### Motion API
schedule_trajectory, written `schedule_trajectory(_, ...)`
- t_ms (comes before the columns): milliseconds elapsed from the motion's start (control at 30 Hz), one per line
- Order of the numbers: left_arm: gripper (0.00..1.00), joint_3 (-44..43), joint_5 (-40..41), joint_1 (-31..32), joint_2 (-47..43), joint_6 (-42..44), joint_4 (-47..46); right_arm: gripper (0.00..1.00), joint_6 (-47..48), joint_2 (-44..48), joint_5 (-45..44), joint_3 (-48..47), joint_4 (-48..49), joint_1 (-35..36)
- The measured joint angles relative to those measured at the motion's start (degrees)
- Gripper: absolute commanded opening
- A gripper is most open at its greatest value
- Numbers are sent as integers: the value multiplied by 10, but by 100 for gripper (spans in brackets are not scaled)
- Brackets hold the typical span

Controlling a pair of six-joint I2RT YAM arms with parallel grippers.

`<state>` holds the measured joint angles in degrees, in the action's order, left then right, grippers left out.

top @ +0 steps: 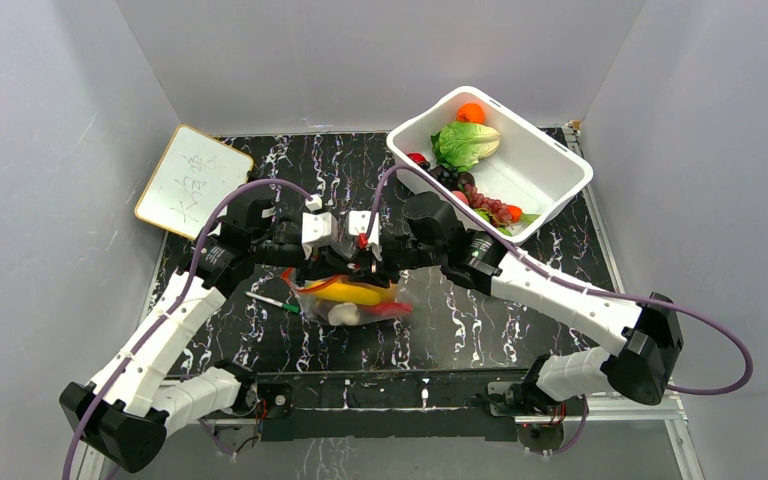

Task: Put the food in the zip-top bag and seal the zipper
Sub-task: Zip the zipper food storage bag at the center of the board.

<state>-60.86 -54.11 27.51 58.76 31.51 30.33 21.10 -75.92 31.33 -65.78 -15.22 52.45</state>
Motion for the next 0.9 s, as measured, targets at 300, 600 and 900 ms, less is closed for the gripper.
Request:
schedule_trajectory(300,0,0,-4,0,0,19,37,23,48,-14,-14,-21,-74,0)
schedule_trajectory(600,0,0,-3,0,-1,22,42,27,47,-26,-2,-33,-77,0)
schedule_trajectory(900,0,0,-1,0,-6,21,39,3,41,-28,14,-35,-72,0)
